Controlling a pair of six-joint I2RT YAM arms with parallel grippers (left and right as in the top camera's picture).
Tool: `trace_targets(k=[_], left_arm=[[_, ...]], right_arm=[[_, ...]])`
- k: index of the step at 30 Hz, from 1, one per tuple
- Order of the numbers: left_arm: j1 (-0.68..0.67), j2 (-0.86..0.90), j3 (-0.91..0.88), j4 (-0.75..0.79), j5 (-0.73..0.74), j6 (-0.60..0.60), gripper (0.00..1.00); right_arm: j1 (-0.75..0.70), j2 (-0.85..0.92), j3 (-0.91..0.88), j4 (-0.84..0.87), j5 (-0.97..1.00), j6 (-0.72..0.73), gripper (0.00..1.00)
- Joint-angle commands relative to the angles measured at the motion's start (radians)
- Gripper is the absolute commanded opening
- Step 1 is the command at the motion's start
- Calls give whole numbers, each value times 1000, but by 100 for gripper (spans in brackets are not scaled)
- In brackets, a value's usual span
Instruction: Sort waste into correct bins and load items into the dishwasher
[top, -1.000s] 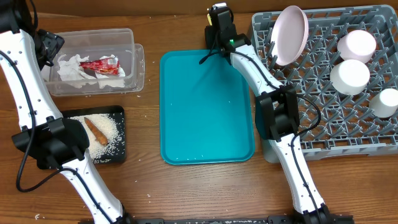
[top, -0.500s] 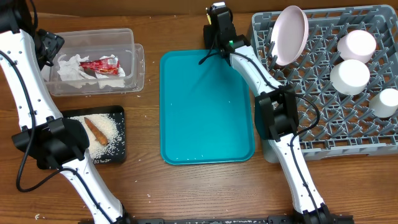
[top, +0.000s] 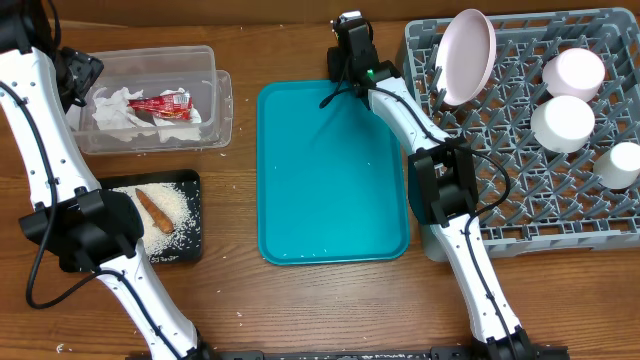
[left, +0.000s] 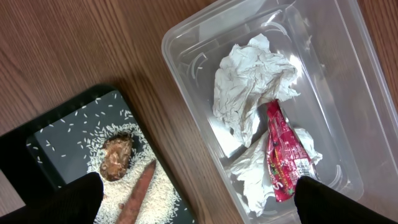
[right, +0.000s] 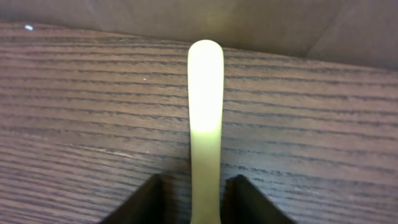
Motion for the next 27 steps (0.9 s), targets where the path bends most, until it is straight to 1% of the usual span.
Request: trace_targets(k=[1, 6, 11, 20, 27], left_arm=[[-5, -4, 0, 2, 0, 4, 100], [-5, -4, 0, 2, 0, 4, 100], [-4, -4, 0, 2, 0, 4, 100], [-5, -4, 0, 2, 0, 4, 100], [-5, -4, 0, 2, 0, 4, 100]], right_arm=[[-8, 13, 10, 1, -4, -4, 29], [-8, 10, 14, 0, -5, -3, 19], [-8, 10, 38, -16, -5, 5, 18], [-8, 10, 147, -112, -5, 35, 12], [-11, 10, 216, -172, -5, 39, 10]])
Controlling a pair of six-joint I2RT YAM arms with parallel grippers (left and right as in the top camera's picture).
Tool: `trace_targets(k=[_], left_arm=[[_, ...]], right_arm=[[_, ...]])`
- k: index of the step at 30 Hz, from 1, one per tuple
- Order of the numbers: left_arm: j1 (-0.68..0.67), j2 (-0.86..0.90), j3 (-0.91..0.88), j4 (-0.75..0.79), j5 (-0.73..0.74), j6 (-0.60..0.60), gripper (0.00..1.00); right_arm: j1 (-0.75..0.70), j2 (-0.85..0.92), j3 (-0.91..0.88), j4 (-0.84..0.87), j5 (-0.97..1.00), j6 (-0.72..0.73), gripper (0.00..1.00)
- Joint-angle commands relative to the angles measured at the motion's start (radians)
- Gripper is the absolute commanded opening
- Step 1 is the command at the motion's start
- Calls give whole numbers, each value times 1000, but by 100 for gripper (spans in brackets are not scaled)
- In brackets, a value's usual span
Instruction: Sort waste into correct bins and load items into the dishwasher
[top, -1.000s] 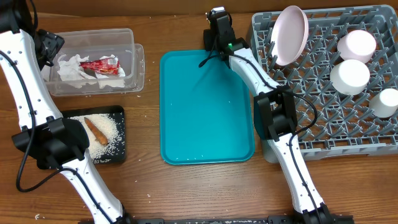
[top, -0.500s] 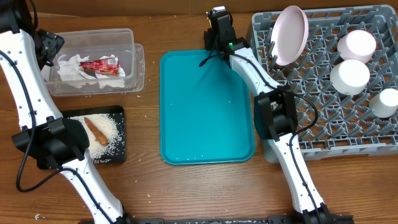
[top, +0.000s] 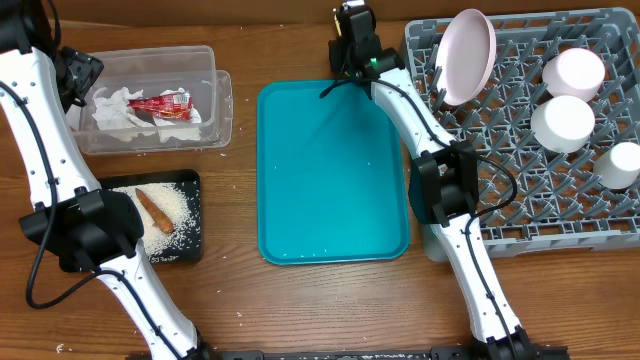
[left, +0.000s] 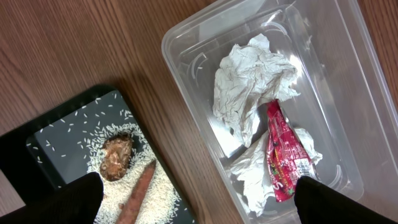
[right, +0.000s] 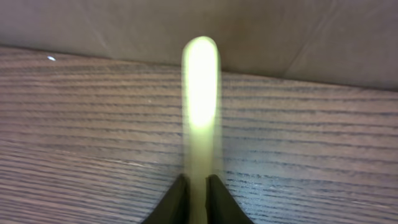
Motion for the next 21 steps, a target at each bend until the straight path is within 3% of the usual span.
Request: trace_targets(k=[1, 7, 9, 12, 21], left_arm=[[-5, -4, 0, 2, 0, 4, 100], [-5, -4, 0, 2, 0, 4, 100], [-5, -4, 0, 2, 0, 4, 100], [-5, -4, 0, 2, 0, 4, 100], [-5, -4, 0, 2, 0, 4, 100]], right_arm=[[-7, 6, 69, -13, -5, 8, 10], [-17, 5, 144, -84, -8, 34, 8], [-22, 5, 159, -92, -8, 34, 13], [-32, 5, 159, -90, -8, 33, 29], [-78, 26, 98, -56, -67, 34, 36]])
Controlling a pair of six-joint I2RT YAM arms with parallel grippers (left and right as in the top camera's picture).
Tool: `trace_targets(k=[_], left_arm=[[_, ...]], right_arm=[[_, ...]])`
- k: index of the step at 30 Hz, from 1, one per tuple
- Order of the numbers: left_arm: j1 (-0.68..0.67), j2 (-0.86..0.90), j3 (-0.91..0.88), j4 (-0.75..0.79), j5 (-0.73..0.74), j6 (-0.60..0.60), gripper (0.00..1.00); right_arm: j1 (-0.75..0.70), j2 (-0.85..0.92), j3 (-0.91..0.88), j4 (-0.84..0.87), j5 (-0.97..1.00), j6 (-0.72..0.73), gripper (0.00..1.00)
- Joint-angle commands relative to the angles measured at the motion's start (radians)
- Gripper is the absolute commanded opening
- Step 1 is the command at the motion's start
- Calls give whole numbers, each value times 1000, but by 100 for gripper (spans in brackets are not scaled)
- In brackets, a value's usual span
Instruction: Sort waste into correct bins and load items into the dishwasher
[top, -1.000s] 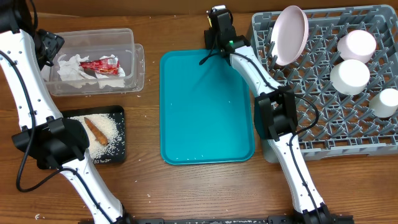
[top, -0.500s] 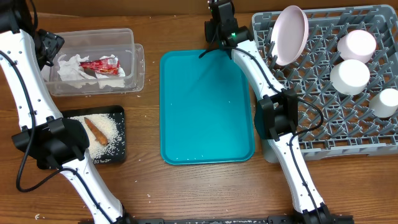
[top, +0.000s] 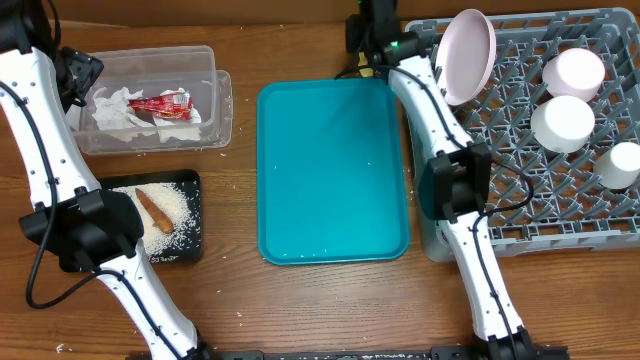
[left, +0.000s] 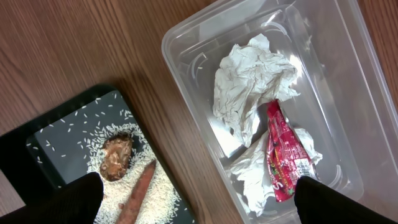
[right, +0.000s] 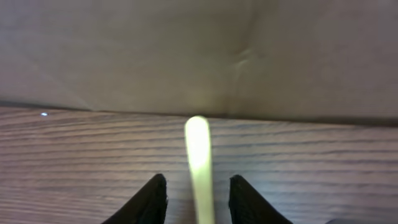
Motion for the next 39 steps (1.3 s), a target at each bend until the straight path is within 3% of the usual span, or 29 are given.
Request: trace_targets(k=[1, 15, 24, 32, 39], left_arm=[[-5, -4, 0, 2, 0, 4, 100], [-5, -4, 0, 2, 0, 4, 100], [-5, -4, 0, 2, 0, 4, 100], [-5, -4, 0, 2, 0, 4, 100], [-5, -4, 0, 2, 0, 4, 100]], right_arm=[[-19, 33, -43, 22, -78, 5, 39], [8, 51, -127, 63, -66, -29, 49], [7, 51, -127, 18, -56, -28, 49], [7, 51, -127, 3, -47, -28, 24], [8, 50, -124, -3, -30, -27, 18]])
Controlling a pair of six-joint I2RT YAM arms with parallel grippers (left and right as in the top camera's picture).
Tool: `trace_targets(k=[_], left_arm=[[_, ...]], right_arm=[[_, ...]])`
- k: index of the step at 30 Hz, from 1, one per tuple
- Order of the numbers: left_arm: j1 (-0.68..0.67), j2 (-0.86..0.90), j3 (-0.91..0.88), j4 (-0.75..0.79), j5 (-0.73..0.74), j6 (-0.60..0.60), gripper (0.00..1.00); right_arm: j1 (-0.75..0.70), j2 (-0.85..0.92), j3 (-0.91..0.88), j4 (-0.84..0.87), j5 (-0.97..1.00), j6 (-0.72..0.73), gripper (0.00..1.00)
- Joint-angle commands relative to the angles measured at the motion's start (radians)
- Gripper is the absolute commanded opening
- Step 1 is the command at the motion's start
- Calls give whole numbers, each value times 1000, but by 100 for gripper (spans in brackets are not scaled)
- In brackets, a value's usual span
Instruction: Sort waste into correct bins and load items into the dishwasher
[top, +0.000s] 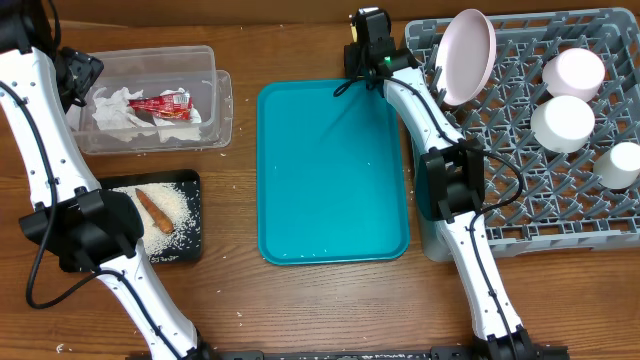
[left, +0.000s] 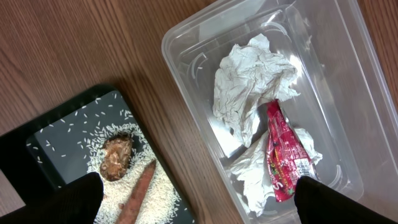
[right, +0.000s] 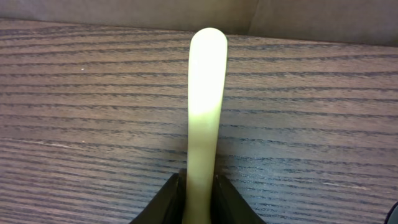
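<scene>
A pale yellow utensil handle (right: 205, 106) sticks out ahead of my right gripper (right: 200, 186), which is shut on it over bare wood. Overhead, that right gripper (top: 366, 45) sits at the table's far edge, between the teal tray (top: 333, 170) and the grey dish rack (top: 520, 200). My left gripper (left: 199, 202) hangs open and holds nothing, high above the clear bin (left: 186, 62) of crumpled paper (left: 252, 87) and a red wrapper (left: 283, 158), and the black tray (left: 68, 124) of rice with a carrot (left: 138, 193).
In the rack stand a pink plate (top: 468, 55) on edge and three white cups (top: 563, 122). The clear bin (top: 222, 100) and black rice tray (top: 190, 240) lie at the left. A cardboard wall runs along the table's far edge.
My right gripper's fingers stood apart around the yellow handle at the far edge by the wall; now they are shut on it and the gripper is slightly nearer and to the left. The left arm is unchanged.
My right gripper first stood open around the yellow handle near the tray's far corner. Then it was shut on it. Then it was farther back by the wall with its fingers apart, and now it grips the handle again. The left gripper stayed over the bins throughout.
</scene>
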Motion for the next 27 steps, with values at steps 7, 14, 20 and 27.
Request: trace_targets(k=[7, 14, 20, 27], left_arm=[[-4, -4, 0, 2, 0, 4, 100], [-5, -4, 0, 2, 0, 4, 100], [-5, -4, 0, 2, 0, 4, 100], [-5, -4, 0, 2, 0, 4, 100]], right_arm=[[-1, 5, 24, -40, 1, 5, 11], [-1, -4, 24, -47, 1, 10, 4], [-1, -10, 33, -54, 2, 26, 4], [-1, -32, 35, -69, 1, 32, 4]])
